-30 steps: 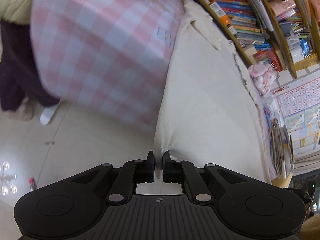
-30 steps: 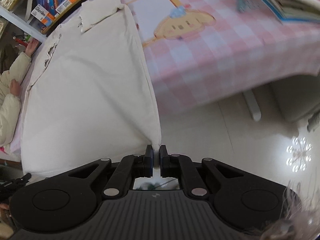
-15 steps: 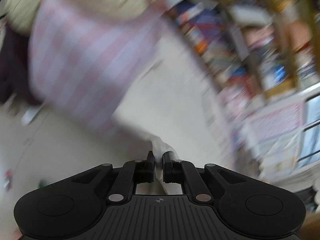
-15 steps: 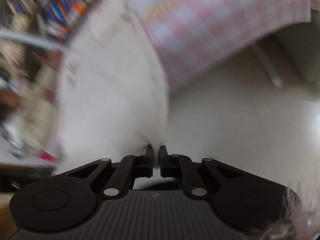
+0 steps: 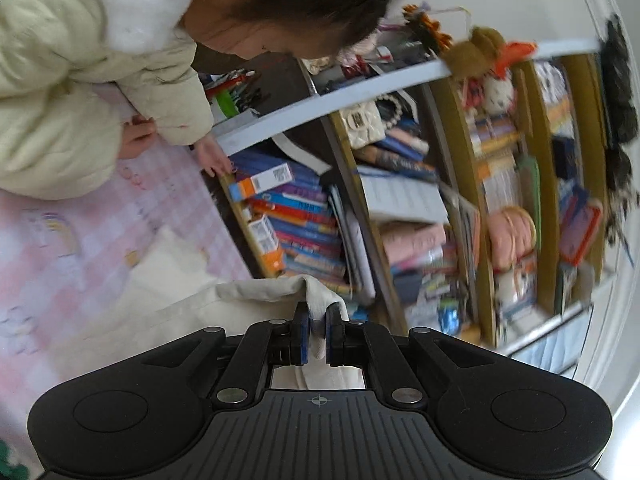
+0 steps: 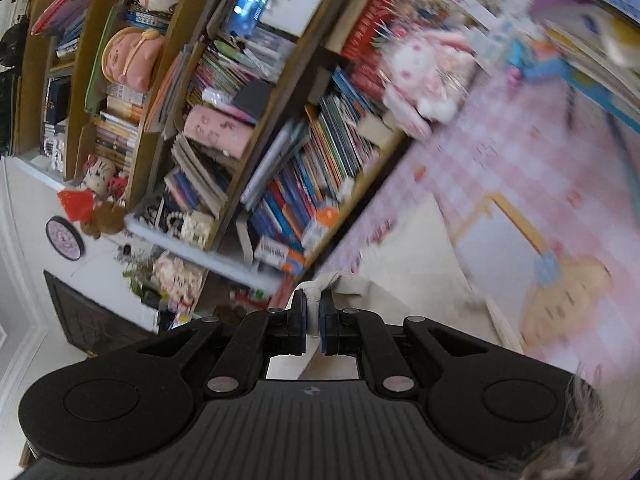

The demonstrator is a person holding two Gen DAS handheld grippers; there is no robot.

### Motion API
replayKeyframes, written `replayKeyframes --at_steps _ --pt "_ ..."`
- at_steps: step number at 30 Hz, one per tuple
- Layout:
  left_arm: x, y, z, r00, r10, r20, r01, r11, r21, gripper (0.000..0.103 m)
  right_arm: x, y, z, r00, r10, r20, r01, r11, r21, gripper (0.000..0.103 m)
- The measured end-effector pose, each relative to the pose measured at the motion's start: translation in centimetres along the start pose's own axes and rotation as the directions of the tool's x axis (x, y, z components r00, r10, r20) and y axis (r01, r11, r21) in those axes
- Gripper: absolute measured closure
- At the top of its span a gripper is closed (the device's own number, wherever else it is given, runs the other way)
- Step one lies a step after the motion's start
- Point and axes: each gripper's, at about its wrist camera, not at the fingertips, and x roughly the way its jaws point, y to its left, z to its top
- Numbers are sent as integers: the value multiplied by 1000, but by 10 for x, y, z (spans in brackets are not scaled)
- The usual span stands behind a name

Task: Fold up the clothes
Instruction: 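Lift the hem with both grippers and fold it toward the collar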

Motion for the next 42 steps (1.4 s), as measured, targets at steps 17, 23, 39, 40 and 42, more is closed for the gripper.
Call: replayKeyframes --at_steps 17,23,39,40,42 --pt "182 83 44 966 189 -178 -204 977 -68 97 188 -34 85 977 -212 15 210 975 69 97" --pt "228 102 41 929 288 -233 -303 953 -30 97 236 -73 92 949 -316 -14 315 942 119 97" --pt "263 147 35 855 426 -295 -464 883 -71 94 281 -137 82 864 -493 -100 503 841 202 96" --pt "264 147 36 853 430 -297 -470 879 -78 94 282 -138 82 863 -495 -104 505 838 206 96" --pt "265 145 39 848 433 -306 -483 869 -109 92 282 -138 84 862 -495 -112 507 832 226 94"
